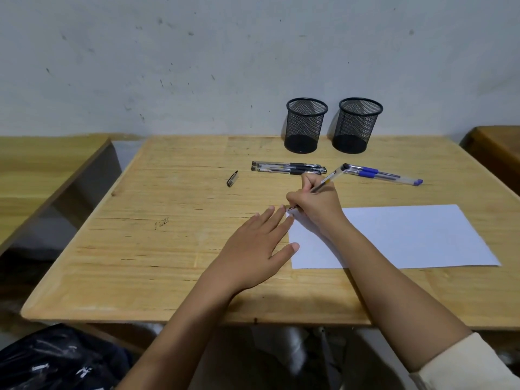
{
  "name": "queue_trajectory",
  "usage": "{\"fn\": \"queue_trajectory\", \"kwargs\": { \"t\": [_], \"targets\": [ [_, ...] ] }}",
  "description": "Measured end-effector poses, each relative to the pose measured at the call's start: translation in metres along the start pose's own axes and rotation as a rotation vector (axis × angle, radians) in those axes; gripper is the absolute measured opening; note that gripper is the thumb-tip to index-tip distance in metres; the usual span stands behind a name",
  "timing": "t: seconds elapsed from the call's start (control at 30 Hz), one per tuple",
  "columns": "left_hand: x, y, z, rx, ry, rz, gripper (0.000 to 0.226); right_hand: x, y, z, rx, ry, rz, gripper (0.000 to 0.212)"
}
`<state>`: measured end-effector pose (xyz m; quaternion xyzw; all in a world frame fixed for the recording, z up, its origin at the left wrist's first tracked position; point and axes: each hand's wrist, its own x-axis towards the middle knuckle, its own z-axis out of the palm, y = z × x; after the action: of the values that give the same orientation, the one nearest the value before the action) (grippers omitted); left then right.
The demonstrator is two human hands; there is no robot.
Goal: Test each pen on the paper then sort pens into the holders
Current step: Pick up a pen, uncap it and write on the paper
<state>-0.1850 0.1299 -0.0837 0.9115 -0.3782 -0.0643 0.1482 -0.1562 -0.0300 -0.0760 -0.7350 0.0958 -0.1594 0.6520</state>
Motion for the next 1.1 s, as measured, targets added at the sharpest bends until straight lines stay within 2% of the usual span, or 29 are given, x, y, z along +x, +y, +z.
{"fn": "queue_trajectory", "kwargs": {
  "t": [0.2, 0.4, 0.53, 0.7, 0.87, 1.1],
  "targets": [
    [-0.001, 0.000, 0.000, 0.001, -0.005, 0.006, 0.057, -0.001, -0.001, 0.003, 0.109, -0.049, 0.037, 0.043],
    [-0.001, 0.001, -0.002, -0.010, -0.008, 0.005, 0.056, -0.001, -0.003, -0.001, -0.033, 0.013, -0.007, 0.041],
    [-0.001, 0.001, -0.003, -0.006, -0.018, 0.005, 0.056, -0.003, -0.006, -0.001, 0.056, -0.043, 0.009, 0.045],
    [-0.001, 0.000, -0.002, -0.020, -0.026, 0.010, 0.055, -0.001, -0.005, -0.010, -0.053, 0.067, -0.025, 0.037],
    [-0.001, -0.001, -0.002, -0.003, -0.037, 0.014, 0.054, -0.002, -0.003, -0.008, -0.063, -0.019, -0.028, 0.031],
    [0.000, -0.001, -0.001, 0.007, -0.041, 0.011, 0.054, -0.003, -0.003, -0.005, -0.006, -0.042, -0.009, 0.041]
  ]
}}
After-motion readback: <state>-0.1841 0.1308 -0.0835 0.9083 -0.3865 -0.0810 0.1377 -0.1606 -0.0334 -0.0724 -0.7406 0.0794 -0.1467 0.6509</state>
